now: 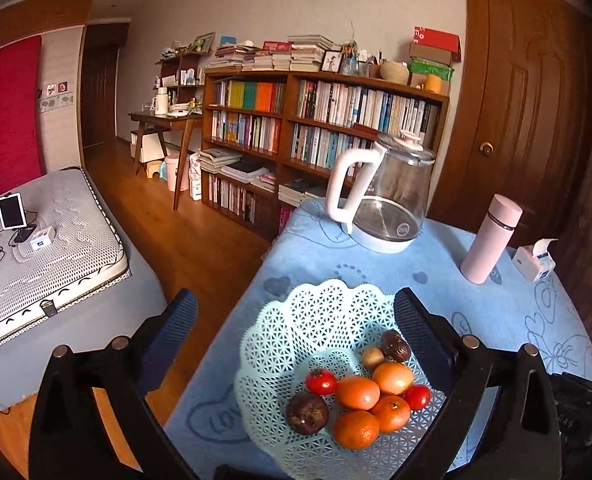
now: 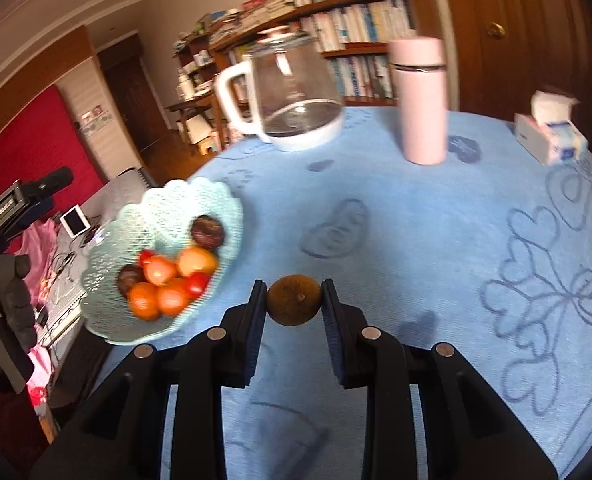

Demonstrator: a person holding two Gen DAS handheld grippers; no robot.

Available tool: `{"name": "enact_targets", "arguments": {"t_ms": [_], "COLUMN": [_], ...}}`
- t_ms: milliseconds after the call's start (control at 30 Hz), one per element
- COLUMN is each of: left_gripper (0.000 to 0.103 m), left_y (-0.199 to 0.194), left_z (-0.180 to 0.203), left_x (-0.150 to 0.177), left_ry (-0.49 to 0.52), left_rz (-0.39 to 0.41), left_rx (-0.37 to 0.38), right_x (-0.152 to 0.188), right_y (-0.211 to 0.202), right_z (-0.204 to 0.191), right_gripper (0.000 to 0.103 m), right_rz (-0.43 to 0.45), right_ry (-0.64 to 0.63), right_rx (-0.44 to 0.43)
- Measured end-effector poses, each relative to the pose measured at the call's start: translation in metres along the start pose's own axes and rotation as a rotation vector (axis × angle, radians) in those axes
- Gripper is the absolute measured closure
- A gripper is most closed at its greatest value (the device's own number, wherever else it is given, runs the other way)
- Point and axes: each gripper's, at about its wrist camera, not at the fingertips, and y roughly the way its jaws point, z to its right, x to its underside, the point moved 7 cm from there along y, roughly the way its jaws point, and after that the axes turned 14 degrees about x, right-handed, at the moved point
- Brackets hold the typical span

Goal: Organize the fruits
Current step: 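Carry the tan fruit into the basket and open the right tool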

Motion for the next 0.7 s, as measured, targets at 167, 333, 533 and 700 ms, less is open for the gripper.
{"name": "enact_targets", "arguments": {"t_ms": [167,333,533,700], "left_gripper": [0.003,0.003,0.003,0.003], "left_y": [-0.011,-0.016,-0.017,-0.016], "left_z": [-0.006,-0.016,-0.020,-0.020], "left_x": [-0.008,-0.012,-0.013,-0.013], "left_ry": [-0.001,-0.044,-0.059,-0.070], "left_rz": [0.026,0.038,0.044,0.041], "left_rx": [0.004,0.014,0.025,0.035], "right_x": [-0.011,-0.011,0.000,0.009], "right_y": [-0.003,0.004,0.015,0.023], "right_z": [-0.057,-0.109,-0.158,-0.176], "right_gripper": [0.075,0.075,0.075,0.073], "right_rz": [0.005,-0.015,-0.045,-0.071], "right_ry": [-0.076,-0.136,-0.199,-0.208], "right_rx": [-0.094,-0.166,-0.223,-0.250]}}
